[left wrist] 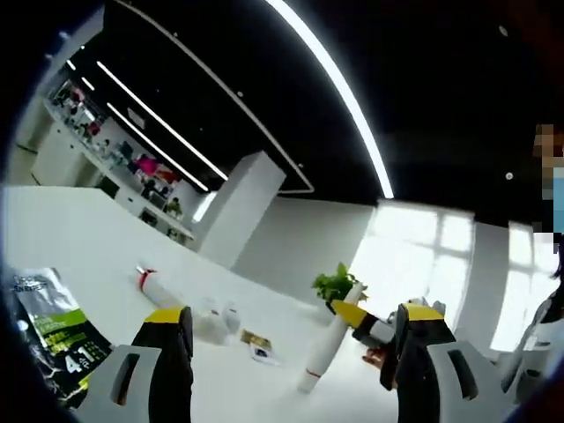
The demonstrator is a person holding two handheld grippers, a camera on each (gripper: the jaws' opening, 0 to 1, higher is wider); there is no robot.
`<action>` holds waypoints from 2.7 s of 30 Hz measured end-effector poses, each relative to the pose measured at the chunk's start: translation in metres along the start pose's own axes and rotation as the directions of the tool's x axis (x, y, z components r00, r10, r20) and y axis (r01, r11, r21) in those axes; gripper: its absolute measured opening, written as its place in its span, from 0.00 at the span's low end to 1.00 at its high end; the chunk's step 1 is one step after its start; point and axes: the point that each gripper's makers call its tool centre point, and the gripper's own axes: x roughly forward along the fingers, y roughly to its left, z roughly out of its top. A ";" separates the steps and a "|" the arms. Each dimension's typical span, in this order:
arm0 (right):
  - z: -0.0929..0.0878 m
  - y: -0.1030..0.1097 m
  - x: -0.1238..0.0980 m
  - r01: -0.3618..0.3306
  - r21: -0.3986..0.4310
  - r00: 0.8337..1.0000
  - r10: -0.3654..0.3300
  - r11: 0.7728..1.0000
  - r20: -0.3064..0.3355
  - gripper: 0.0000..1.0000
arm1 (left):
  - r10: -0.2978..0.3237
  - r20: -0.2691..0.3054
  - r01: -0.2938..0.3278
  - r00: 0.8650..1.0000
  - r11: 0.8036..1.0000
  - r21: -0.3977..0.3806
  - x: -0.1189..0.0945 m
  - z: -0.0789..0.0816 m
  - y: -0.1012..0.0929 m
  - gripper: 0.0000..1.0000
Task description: Arrange the skincare products in the storage area until every visible bottle or jar stands upright without overlapping.
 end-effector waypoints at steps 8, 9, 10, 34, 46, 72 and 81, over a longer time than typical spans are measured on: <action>-0.006 0.007 0.000 -0.006 -0.075 1.000 0.006 0.997 0.004 0.42 | 0.026 -0.008 -0.026 1.000 1.000 0.012 -0.001 -0.006 0.002 0.98; -0.011 0.006 0.000 -0.007 -0.071 1.000 0.006 0.997 -0.017 0.43 | 0.034 -0.010 -0.034 0.999 0.999 0.016 -0.001 -0.006 0.003 0.98; -0.020 0.004 -0.002 -0.004 -0.055 0.998 0.001 0.998 -0.057 0.45 | 0.047 -0.015 -0.047 0.999 0.999 0.025 -0.001 -0.008 0.005 0.98; -0.110 -0.001 -0.035 -0.102 0.073 0.904 0.123 0.992 -0.410 0.36 | 0.259 0.005 -0.257 0.966 0.956 0.143 -0.018 -0.013 0.033 0.94; -0.108 -0.013 -0.034 -0.076 0.088 0.901 0.107 0.993 -0.420 0.29 | 0.270 0.005 -0.267 0.963 0.952 0.151 -0.019 -0.014 0.034 0.92; -0.129 -0.100 -0.004 0.007 -0.093 0.878 -0.050 0.996 -0.476 0.27 | 0.344 -0.041 -0.327 0.938 0.918 0.223 -0.024 -0.031 0.047 0.91; -0.142 -0.117 0.017 0.014 -0.116 0.860 -0.072 0.993 -0.506 0.29 | 0.388 -0.054 -0.364 0.920 0.896 0.254 -0.028 -0.038 0.053 0.91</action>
